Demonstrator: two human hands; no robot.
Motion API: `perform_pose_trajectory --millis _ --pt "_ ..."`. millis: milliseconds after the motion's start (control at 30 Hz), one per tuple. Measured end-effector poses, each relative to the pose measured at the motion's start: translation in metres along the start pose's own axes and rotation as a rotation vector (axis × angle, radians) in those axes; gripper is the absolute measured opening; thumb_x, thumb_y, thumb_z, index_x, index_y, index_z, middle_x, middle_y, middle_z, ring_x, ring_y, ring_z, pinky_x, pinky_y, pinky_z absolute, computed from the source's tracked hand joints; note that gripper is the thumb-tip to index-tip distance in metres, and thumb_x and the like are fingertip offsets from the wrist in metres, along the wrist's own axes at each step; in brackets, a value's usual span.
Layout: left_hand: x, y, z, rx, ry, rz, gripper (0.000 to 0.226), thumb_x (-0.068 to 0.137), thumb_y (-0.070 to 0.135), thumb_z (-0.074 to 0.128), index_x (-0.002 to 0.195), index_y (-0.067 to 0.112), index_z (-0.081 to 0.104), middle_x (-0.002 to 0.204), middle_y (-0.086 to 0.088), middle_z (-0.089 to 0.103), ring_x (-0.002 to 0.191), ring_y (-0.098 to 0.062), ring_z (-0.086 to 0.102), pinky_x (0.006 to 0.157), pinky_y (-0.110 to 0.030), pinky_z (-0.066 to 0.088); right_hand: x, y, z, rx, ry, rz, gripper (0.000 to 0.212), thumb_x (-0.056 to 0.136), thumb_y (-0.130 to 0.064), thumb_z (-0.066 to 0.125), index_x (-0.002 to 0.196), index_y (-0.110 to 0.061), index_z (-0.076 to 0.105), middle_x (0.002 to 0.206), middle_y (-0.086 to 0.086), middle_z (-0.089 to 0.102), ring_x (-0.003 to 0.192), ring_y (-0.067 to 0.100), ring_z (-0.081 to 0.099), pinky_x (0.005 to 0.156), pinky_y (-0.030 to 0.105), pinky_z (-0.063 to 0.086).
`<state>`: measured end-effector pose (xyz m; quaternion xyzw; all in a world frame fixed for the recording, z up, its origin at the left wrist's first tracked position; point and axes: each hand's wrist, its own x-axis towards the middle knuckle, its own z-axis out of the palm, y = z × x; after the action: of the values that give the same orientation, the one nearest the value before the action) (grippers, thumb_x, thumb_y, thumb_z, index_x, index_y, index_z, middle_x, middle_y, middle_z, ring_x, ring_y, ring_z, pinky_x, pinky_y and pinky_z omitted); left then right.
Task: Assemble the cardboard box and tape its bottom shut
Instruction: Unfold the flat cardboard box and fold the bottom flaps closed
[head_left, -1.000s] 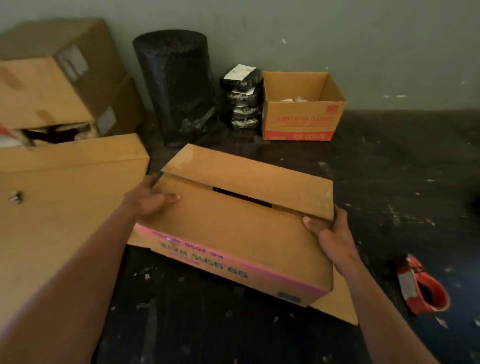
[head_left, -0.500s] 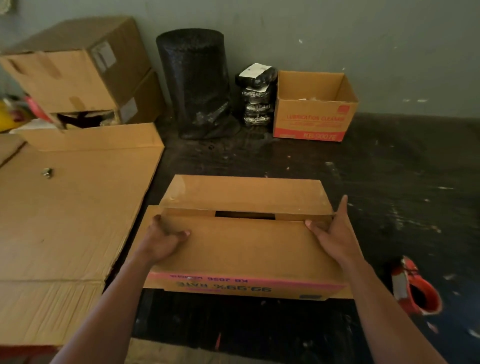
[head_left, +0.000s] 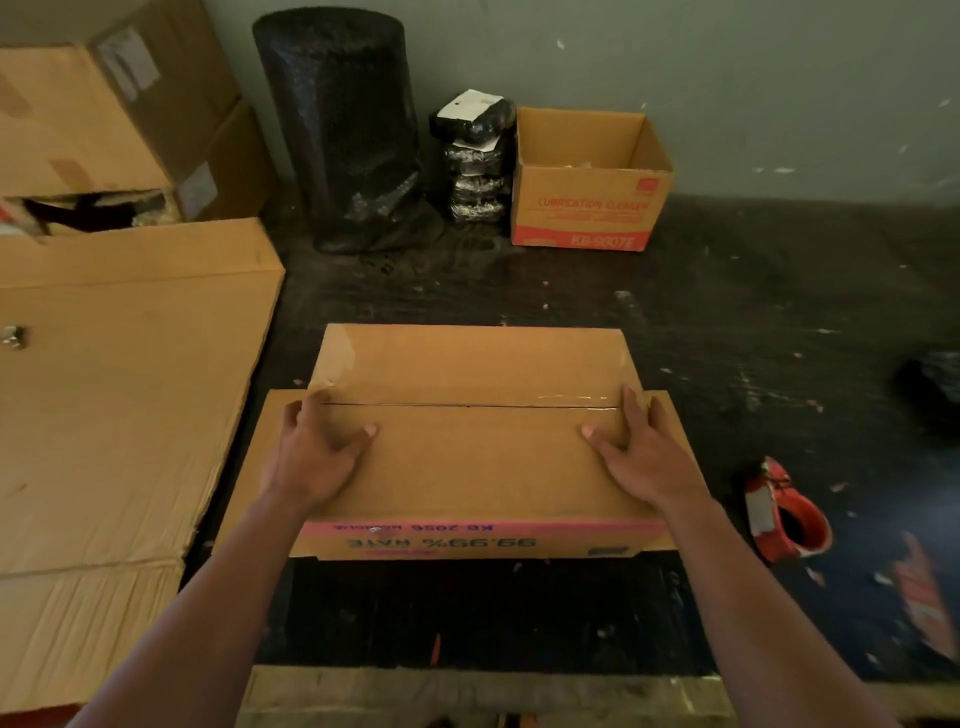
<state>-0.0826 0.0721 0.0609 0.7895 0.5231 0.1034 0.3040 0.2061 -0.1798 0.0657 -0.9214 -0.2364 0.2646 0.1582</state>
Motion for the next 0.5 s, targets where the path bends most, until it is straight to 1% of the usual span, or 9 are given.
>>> perform_pose_trajectory --millis 67,200,300,367,400,467,500 --pt "0.002 -0.001 0.003 0.008 0.014 0.048 0.079 0.087 0.061 0.066 0.151 0.029 0.033 0.158 -0.007 0.032 0.130 -0.038 0.050 0.100 -0.052 0.046 -0.004 0.004 0.003 -0.013 0.028 0.003 0.097 0.091 -0.080 0.040 0.162 -0.043 -0.014 0.174 0.002 -0.011 0.153 0.034 0.031 0.121 0.054 0.032" --pt "0.003 0.000 0.012 0.069 0.001 0.081 0.079 0.089 0.070 0.055 0.153 0.034 0.026 0.164 0.000 0.023 0.124 -0.038 0.055 0.093 -0.054 0.052 -0.004 0.012 0.001 -0.034 0.067 0.017 0.097 0.091 -0.081 0.040 0.163 -0.040 -0.012 0.174 -0.005 -0.014 0.153 0.032 0.032 0.120 0.054 0.032" --pt "0.004 0.001 0.019 0.161 -0.024 0.094 0.081 0.092 0.074 0.042 0.156 0.033 0.017 0.169 0.000 0.011 0.130 -0.043 0.050 0.097 -0.058 0.050 -0.003 0.012 0.000 -0.036 0.086 0.032 0.097 0.091 -0.081 0.040 0.164 -0.040 -0.008 0.175 -0.006 -0.007 0.151 0.031 0.035 0.118 0.053 0.034" --pt "0.004 0.001 0.023 0.285 -0.039 0.110 0.082 0.096 0.073 0.029 0.161 0.028 0.008 0.171 -0.002 -0.003 0.140 -0.045 0.037 0.106 -0.059 0.041 -0.003 0.012 0.002 -0.049 0.110 0.032 0.095 0.092 -0.080 0.039 0.165 -0.038 -0.006 0.175 -0.005 -0.003 0.149 0.032 0.038 0.117 0.052 0.036" --pt "0.004 0.002 0.025 0.356 -0.037 0.118 0.082 0.097 0.071 0.022 0.162 0.025 0.003 0.171 -0.002 -0.008 0.147 -0.044 0.028 0.112 -0.060 0.033 -0.004 0.011 0.004 -0.063 0.127 0.024 0.095 0.092 -0.081 0.037 0.165 -0.038 -0.005 0.175 -0.004 -0.002 0.148 0.033 0.040 0.116 0.052 0.038" --pt "0.005 0.010 0.031 0.457 -0.041 0.117 0.079 0.100 0.065 0.012 0.163 0.019 -0.004 0.171 -0.004 -0.013 0.155 -0.039 0.004 0.121 -0.065 0.012 -0.004 0.012 0.007 -0.090 0.158 0.015 0.093 0.093 -0.081 0.033 0.165 -0.037 -0.005 0.175 -0.002 -0.002 0.147 0.034 0.042 0.115 0.051 0.039" --pt "0.005 0.017 0.036 0.488 -0.051 0.124 0.077 0.101 0.062 0.009 0.162 0.018 -0.006 0.171 -0.004 -0.013 0.156 -0.038 -0.006 0.122 -0.066 0.002 -0.004 0.012 0.008 -0.096 0.167 0.015 0.092 0.094 -0.080 0.032 0.165 -0.036 -0.006 0.175 -0.001 -0.002 0.146 0.034 0.043 0.115 0.050 0.039"
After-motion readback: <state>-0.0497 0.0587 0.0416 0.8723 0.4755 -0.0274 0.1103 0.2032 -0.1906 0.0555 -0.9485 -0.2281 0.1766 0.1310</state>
